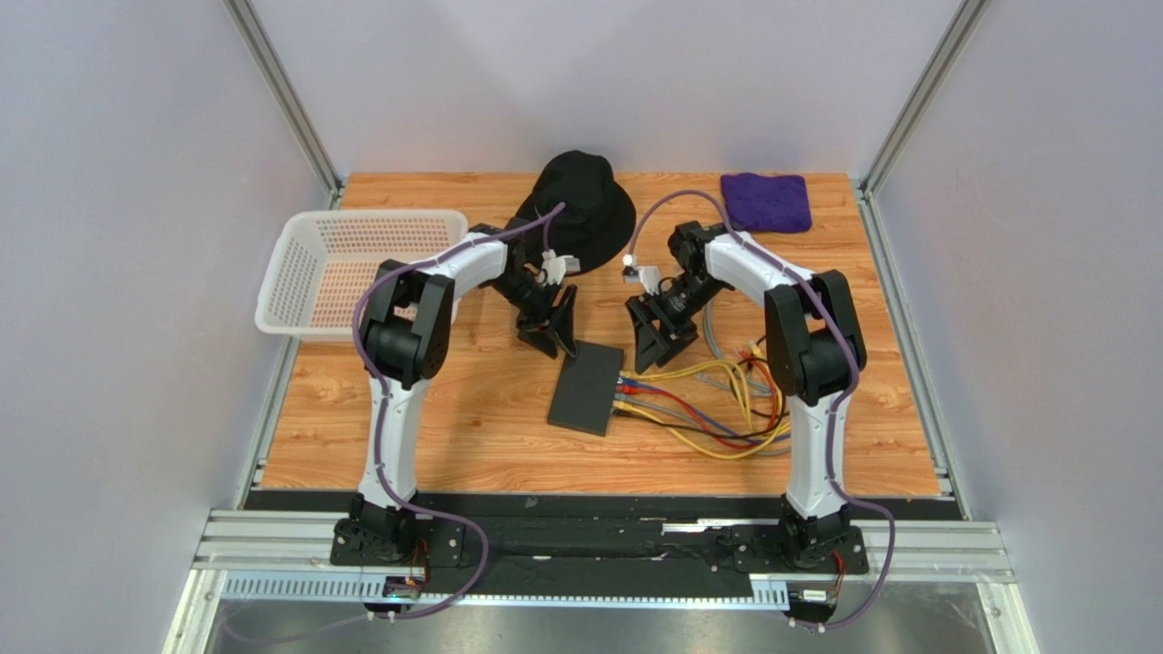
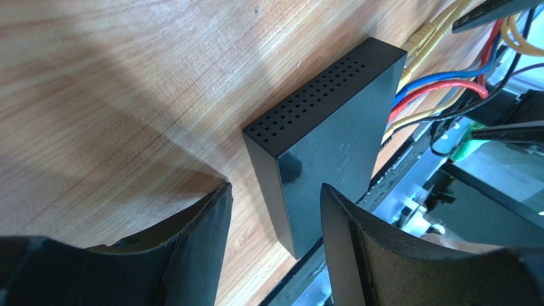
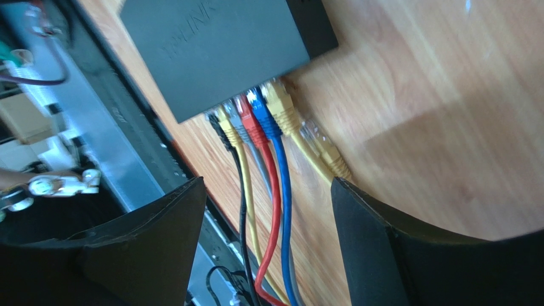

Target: Pull the plug from the switch port

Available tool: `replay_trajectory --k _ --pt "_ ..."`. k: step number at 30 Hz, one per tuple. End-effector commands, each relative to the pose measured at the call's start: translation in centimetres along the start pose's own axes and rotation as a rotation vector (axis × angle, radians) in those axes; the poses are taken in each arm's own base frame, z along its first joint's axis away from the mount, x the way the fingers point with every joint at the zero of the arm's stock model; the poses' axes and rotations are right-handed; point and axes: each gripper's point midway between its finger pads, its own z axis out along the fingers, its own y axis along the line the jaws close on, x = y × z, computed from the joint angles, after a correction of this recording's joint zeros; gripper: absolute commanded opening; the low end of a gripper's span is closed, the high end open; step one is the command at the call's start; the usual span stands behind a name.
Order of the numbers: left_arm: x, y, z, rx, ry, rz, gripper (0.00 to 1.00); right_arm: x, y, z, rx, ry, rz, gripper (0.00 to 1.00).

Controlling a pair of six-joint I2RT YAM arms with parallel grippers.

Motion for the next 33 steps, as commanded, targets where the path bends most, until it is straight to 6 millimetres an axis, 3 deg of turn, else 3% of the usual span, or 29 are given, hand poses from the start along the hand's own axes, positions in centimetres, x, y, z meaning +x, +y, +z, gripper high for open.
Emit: replay_trajectory --k 1,4,6,7,12,13,16,17,22,29,33 --pt "1.0 1.8 1.0 -0.073 0.021 -0.061 0.63 -1.4 -0.1 -3.8 0.241 -0.132 -0.069 0.76" --pt "1.3 2.5 1.8 -0.088 0.040 -0.101 0.63 -3.9 -0.4 -4.5 0.249 -0.250 -0.100 0.79" --pt "1.5 2.7 2.0 -0.096 0.051 -0.116 0.63 -4.5 -1.1 -2.8 0.190 -0.219 -0.051 0.79" --pt "1.8 3.4 2.0 -0.139 0.054 -0.139 0.63 -5.8 -1.0 -2.9 0.178 -0.239 -0.008 0.78" --pt "3.8 5.7 0.3 -0.258 0.049 -0.214 0.63 -6.3 0.7 0.7 0.055 -0.181 -0.065 0.77" --pt "4.5 6.1 0.2 -0.254 0.051 -0.245 0.63 -6.4 0.9 1.0 0.046 -0.175 -0.065 0.77" --pt "4.3 7.0 -1.3 -0.269 0.017 -0.248 0.63 -6.9 1.4 1.5 0.020 -0.188 -0.060 0.76" --pt "4.1 6.9 -1.6 -0.261 0.009 -0.238 0.62 -6.9 1.5 1.6 0.017 -0.189 -0.056 0.76" --pt "1.0 1.6 -3.5 -0.058 -0.100 -0.079 0.61 -6.9 1.6 1.5 0.017 -0.195 -0.066 0.75" --pt "0.0 1.0 -4.1 -0.015 -0.148 -0.092 0.61 -4.5 2.8 3.9 -0.053 -0.128 -0.019 0.68" --pt "0.1 1.2 -3.8 -0.018 -0.151 -0.104 0.61 -5.6 3.8 5.3 -0.085 -0.121 -0.021 0.66"
